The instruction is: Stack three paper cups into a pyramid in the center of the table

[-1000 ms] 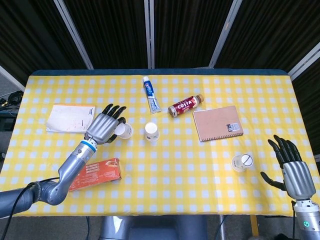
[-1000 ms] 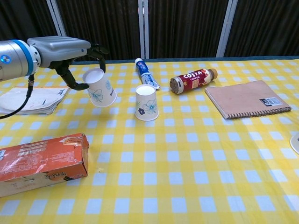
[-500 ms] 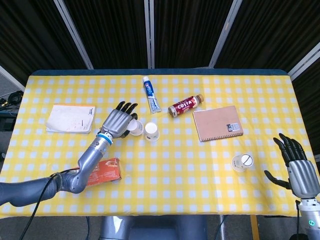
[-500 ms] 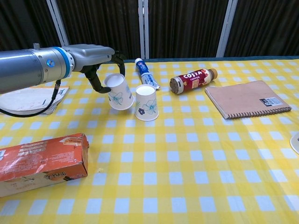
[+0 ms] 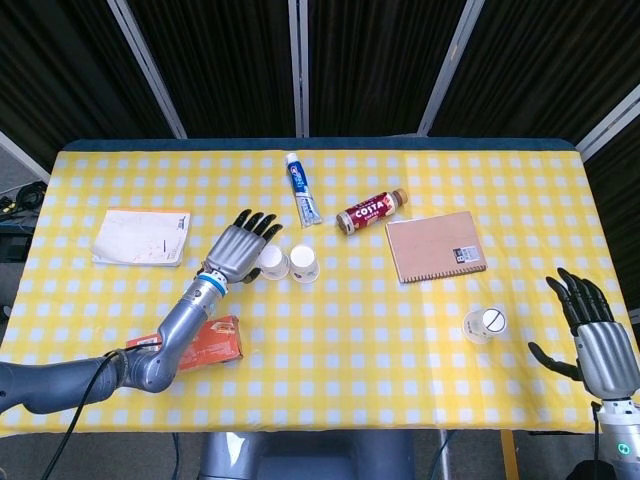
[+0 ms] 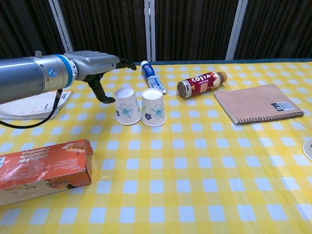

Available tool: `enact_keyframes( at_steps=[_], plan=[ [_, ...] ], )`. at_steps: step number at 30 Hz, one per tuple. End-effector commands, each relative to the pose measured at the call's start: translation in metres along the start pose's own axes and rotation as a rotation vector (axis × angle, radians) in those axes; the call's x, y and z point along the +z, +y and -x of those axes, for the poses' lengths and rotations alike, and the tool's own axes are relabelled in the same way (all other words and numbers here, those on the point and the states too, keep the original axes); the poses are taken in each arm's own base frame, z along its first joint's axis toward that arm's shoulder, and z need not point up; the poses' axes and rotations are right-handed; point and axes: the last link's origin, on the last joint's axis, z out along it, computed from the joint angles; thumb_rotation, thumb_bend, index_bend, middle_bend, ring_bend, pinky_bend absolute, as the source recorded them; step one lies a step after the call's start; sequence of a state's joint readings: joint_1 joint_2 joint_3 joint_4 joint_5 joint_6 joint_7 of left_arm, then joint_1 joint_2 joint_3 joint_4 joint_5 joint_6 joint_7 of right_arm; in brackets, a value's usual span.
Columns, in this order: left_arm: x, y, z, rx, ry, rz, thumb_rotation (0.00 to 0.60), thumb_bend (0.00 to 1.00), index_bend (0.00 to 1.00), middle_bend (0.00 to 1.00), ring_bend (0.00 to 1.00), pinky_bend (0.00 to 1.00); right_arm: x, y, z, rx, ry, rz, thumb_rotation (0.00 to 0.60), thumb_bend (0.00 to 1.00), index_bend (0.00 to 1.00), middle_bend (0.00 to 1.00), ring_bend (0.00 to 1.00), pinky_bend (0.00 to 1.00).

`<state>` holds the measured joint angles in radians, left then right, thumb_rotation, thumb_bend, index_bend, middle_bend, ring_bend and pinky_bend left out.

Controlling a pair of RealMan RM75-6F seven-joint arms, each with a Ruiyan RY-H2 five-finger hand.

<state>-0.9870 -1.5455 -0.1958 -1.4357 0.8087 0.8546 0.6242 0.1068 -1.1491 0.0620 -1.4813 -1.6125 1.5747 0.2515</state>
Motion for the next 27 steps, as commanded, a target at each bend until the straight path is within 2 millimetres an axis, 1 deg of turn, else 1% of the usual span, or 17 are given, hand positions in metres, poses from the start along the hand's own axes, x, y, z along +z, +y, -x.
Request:
enact_keyframes(
  at_steps=[1,7,9,11,12,14,18,19,22,23,27],
  plan=[
    [-0.007,-0.006,-0.003,-0.02,0.019,-0.009,0.6,0.34,0.0,0.0,0.0,0.0,-0.001,-0.002,0.001,-0.007,-0.002,-0.007,0.6,0.11,0.0,0.0,0.0,0.0],
    [-0.027,-0.017,-0.004,-0.033,0.038,-0.014,0.6,0.33,0.0,0.0,0.0,0.0,-0.003,-0.006,0.004,-0.021,-0.004,-0.017,0.6,0.11,0.0,0.0,0.0,0.0],
    [-0.04,-0.022,-0.001,-0.04,0.051,-0.015,0.6,0.33,0.0,0.0,0.0,0.0,-0.004,-0.007,0.005,-0.027,-0.007,-0.019,0.6,0.11,0.0,0.0,0.0,0.0],
    [-0.059,-0.03,0.005,-0.049,0.069,-0.028,0.6,0.33,0.0,0.0,0.0,0.0,-0.005,-0.008,0.007,-0.036,-0.014,-0.021,0.6,0.11,0.0,0.0,0.0,0.0],
    [-0.079,-0.037,0.012,-0.063,0.077,-0.041,0.6,0.33,0.0,0.0,0.0,0.0,-0.005,-0.01,0.01,-0.046,-0.022,-0.023,0.6,0.11,0.0,0.0,0.0,0.0],
    [-0.101,-0.043,0.017,-0.099,0.093,-0.047,0.6,0.32,0.0,0.0,0.0,0.0,-0.005,-0.011,0.011,-0.055,-0.025,-0.025,0.6,0.11,0.0,0.0,0.0,0.0],
    [-0.128,-0.054,0.022,-0.114,0.116,-0.063,0.6,0.31,0.0,0.0,0.0,0.0,-0.004,-0.012,0.014,-0.066,-0.03,-0.027,0.6,0.11,0.0,0.0,0.0,0.0],
    [-0.14,-0.059,0.025,-0.105,0.128,-0.075,0.6,0.31,0.0,0.0,0.0,0.0,-0.004,-0.013,0.015,-0.069,-0.032,-0.027,0.6,0.11,0.01,0.0,0.0,0.0],
    [-0.167,-0.069,0.031,-0.094,0.156,-0.107,0.6,0.31,0.0,0.0,0.0,0.0,-0.004,-0.013,0.017,-0.073,-0.046,-0.025,0.6,0.11,0.02,0.0,0.0,0.0],
    [-0.178,-0.073,0.033,-0.095,0.167,-0.118,0.6,0.31,0.0,0.0,0.0,0.0,-0.003,-0.013,0.019,-0.074,-0.056,-0.024,0.6,0.11,0.04,0.0,0.0,0.0],
    [-0.211,-0.087,0.037,-0.086,0.199,-0.148,0.6,0.31,0.0,0.0,0.0,0.0,0.0,-0.014,0.023,-0.086,-0.094,-0.018,0.6,0.11,0.11,0.0,0.0,0.0]
  ],
)
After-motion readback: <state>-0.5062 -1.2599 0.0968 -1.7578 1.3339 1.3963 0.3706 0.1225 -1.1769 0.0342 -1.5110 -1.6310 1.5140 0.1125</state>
